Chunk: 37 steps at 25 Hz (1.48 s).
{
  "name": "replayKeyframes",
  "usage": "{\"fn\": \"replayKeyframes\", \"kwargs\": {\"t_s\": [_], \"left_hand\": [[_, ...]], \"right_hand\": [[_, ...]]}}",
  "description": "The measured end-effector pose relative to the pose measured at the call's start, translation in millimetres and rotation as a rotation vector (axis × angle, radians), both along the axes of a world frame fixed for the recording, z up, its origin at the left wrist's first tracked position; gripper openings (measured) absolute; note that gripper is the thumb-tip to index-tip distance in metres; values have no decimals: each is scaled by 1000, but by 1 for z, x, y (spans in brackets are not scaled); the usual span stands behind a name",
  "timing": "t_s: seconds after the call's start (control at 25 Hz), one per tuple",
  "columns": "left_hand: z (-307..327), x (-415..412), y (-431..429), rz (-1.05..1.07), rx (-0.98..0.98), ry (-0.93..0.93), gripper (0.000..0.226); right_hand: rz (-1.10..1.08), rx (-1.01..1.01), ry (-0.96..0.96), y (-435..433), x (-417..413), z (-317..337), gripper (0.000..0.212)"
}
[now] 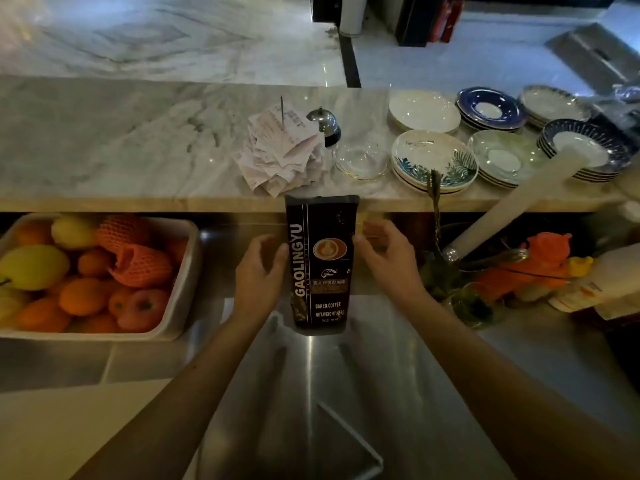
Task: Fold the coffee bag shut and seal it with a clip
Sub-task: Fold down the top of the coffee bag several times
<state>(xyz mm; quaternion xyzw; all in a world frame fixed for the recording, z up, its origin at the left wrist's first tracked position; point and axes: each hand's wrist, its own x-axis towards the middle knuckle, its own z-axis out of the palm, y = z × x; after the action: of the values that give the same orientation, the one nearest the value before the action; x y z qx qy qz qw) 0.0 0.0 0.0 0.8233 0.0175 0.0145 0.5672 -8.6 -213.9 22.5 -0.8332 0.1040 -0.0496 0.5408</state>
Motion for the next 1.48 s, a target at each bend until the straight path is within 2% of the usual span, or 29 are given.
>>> {"fn": "replayKeyframes", "kwargs": {"t_s": [0.16,0.32,0.48,0.8,0.96,1.16,1.28,1.48], "left_hand": [[-10,21,-8,-20,-57,44,32],[-23,30,-17,-2,-115,-4,19],[-34,35,-23,44,-150,-34,20],[-28,35,-28,70,-197,-41,8],[-28,31,-25,77,-198,-77,9],[-28,29,-21,104,-294,-74,34],[-24,28,-22,90,-257,-69,28],[-16,21,-23,79,-271,-81,20]], "right_hand": [[9,77,19,3,15,-14,30],[11,155,9,3,24,-29,29],[6,182,-6,1,29,-36,27],[7,225,-14,8,29,-41,24],[1,244,-13,6,27,-42,24],[-37,408,16,7,31,-34,18],[-31,458,-14,7,31,-30,22],[-57,372,-65,12,25,-30,23]]}}
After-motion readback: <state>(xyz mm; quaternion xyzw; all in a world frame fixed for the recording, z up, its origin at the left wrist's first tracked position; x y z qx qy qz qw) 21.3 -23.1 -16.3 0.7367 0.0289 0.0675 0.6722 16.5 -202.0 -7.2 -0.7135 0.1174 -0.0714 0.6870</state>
